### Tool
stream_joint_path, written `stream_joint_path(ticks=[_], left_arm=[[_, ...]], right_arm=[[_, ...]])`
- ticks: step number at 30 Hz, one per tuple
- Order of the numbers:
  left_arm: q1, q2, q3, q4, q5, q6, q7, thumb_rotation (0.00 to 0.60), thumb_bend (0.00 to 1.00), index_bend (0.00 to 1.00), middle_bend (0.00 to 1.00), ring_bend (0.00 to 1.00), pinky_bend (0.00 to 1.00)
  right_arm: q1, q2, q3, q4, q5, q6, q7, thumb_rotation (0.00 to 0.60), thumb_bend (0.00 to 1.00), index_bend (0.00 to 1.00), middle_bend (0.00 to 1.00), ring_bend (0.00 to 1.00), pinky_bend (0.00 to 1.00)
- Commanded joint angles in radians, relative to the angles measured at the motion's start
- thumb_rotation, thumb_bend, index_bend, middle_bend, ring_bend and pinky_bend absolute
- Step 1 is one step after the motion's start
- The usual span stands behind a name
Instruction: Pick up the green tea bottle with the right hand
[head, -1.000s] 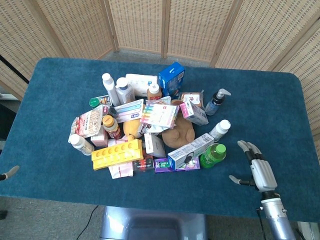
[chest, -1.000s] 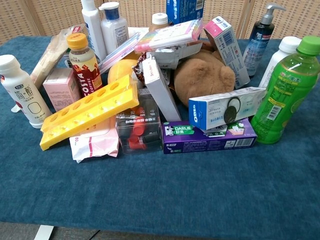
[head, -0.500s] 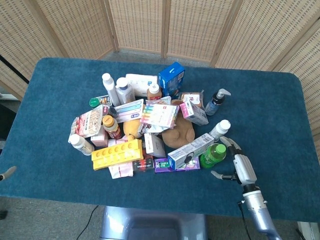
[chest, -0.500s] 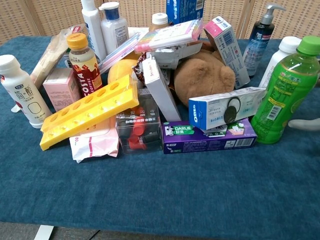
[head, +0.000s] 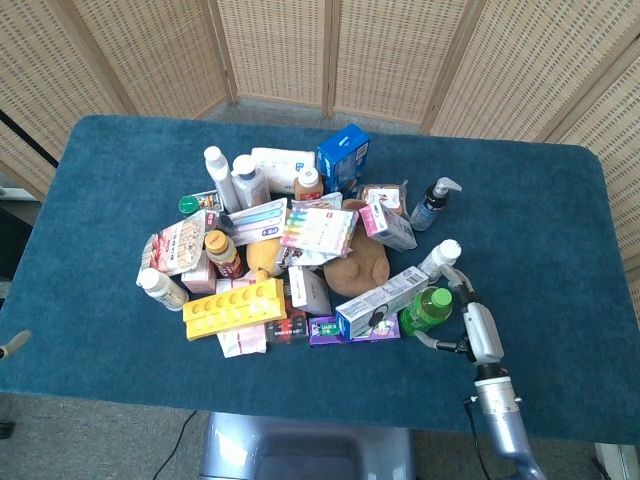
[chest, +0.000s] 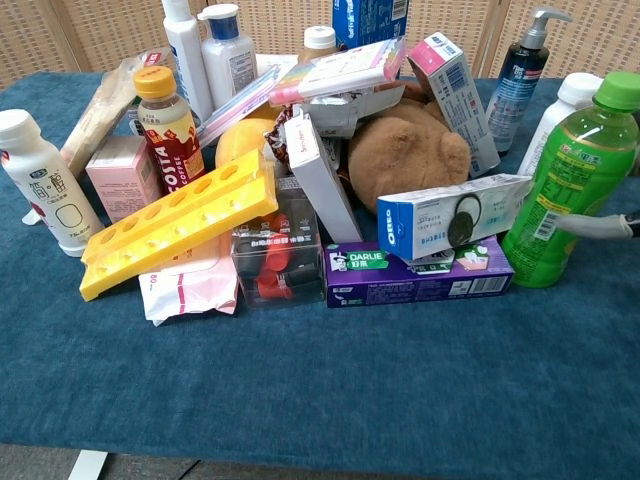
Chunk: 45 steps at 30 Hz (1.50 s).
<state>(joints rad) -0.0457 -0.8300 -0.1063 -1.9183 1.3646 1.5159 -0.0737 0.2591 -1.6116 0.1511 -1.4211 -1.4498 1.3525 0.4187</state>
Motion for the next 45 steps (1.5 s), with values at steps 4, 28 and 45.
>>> stream_joint_path(ticks=[4,28,45], left_arm=[[0.004,0.001,0.000,-0.003,0.001,0.006,-0.001,0.600,0.00,0.00,0.00,0.00,0.00],[0.006,0.006,-0.004,0.002,-0.003,0.005,-0.021,0.600,0.00,0.00,0.00,0.00,0.00],[0.007,0.014,-0.001,-0.002,0.002,-0.004,-0.038,0.600,0.00,0.00,0.00,0.00,0.00]], right_arm=[[-0.013,-0.069,-0.003,0.062,-0.004,0.038,0.027,0.600,0.00,0.11,0.60,0.44,0.65],[-0.025,-0.109,0.041,0.075,-0.039,0.163,0.010,0.600,0.00,0.53,0.96,0.66,0.67],[-0.003,0.016,0.106,-0.273,-0.102,0.234,-0.190,0.600,0.00,0.54,0.98,0.67,0.67]])
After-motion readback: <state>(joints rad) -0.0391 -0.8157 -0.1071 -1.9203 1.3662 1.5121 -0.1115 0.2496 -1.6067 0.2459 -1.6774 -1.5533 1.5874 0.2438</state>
